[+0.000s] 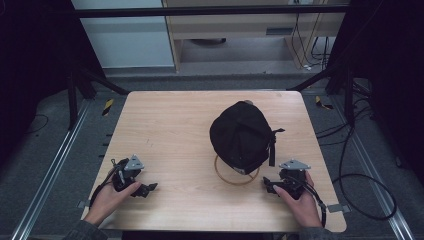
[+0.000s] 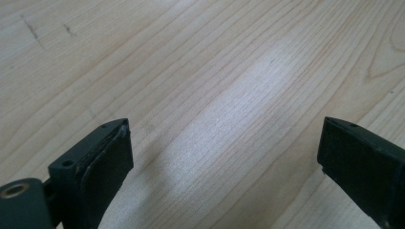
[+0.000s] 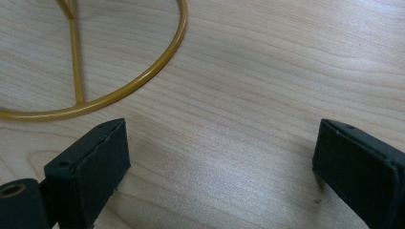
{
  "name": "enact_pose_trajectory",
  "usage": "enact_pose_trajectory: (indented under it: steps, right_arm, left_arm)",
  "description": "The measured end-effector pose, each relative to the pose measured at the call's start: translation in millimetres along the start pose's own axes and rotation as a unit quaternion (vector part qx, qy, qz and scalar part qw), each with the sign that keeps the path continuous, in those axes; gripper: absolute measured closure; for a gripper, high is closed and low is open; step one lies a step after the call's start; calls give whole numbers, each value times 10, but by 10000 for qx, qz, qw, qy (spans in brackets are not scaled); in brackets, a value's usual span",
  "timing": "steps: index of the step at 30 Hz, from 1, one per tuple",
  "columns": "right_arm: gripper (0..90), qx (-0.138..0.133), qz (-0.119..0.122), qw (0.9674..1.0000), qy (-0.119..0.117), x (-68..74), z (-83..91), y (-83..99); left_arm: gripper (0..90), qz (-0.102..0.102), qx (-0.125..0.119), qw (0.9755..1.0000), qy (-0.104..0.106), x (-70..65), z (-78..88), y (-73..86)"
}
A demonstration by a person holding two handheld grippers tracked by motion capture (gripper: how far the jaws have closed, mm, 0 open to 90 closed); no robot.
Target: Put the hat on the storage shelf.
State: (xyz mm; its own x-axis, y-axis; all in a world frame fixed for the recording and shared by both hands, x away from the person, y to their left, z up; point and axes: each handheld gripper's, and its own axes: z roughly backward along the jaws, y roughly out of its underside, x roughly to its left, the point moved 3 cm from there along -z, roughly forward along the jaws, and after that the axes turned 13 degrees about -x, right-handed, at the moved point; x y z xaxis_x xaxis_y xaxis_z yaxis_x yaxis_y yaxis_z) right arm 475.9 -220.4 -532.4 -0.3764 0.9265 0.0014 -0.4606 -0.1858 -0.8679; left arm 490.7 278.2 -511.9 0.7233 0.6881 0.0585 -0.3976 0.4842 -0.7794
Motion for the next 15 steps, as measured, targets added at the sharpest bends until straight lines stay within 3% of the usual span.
enact_pose_trajectory:
  steps: [6, 12, 15]
  right_arm:
    - [54, 0, 2, 10000, -1, 0, 0, 0]
    - [54, -1, 1, 10000, 0, 0, 0, 0]
    - [54, -1, 1, 10000, 1, 0, 0, 0]
  left_arm:
    - [29, 177, -65, 9998, 47, 40, -90, 63]
    - [0, 207, -219, 9995, 48, 58, -150, 56]
    - [0, 218, -459, 9987, 28, 81, -150, 92]
